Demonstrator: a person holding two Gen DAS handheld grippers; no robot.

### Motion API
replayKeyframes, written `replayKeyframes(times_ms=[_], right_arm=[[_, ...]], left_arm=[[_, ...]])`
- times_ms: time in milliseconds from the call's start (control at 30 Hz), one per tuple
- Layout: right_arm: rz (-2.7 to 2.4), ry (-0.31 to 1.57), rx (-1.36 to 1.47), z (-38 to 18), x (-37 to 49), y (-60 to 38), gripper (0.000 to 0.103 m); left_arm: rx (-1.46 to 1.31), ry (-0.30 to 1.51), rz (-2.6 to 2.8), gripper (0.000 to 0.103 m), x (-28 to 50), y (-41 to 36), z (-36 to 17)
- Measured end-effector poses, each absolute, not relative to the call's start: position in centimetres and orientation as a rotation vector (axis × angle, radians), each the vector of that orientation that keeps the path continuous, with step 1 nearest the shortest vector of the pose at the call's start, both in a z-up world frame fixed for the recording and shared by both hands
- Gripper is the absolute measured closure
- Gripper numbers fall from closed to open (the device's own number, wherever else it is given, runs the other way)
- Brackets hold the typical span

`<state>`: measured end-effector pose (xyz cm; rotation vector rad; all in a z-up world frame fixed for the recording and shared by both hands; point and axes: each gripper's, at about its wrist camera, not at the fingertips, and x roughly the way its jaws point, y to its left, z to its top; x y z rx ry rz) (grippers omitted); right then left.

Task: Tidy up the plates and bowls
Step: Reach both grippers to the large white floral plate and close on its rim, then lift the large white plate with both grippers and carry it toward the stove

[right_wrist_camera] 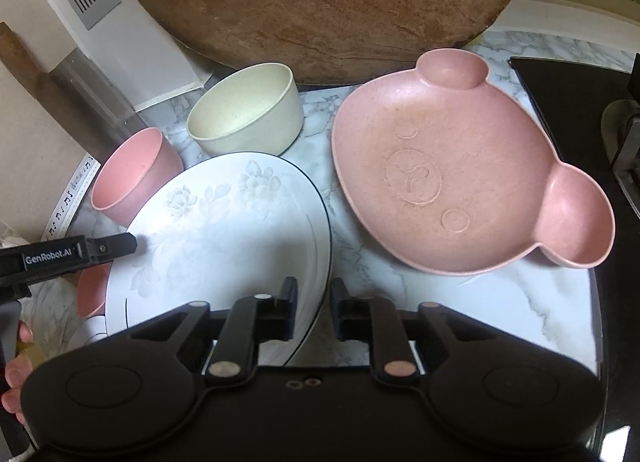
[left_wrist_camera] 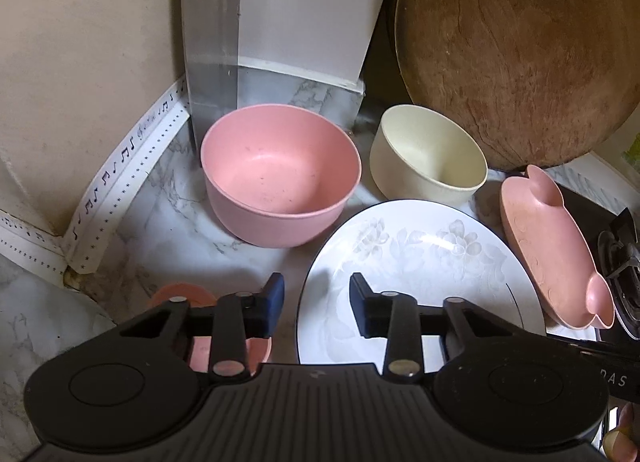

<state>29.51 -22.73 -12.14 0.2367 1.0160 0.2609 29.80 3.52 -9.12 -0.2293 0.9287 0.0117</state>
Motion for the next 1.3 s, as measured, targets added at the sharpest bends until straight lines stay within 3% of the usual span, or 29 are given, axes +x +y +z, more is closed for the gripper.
replayKeyframes(times_ms=[67,400,1300], right_arm=[[0.257,1.018,0.239,-12.2,29.5,-22.8,0.089],[0.254,1.019,0.255,-12.4,29.7,-23.1,0.093],[0.213,1.031,0.298,-11.3,25.2,-26.7,0.094]], left_arm=[[-0.237,0.940,0.005,0.080,29.9,3.6,-9.4],[-0.249,0.977,0.008,0.090,30.7,4.0,-10.4],[-0.227,0.969,-0.107,0.091,28.2,1.3,-10.0]])
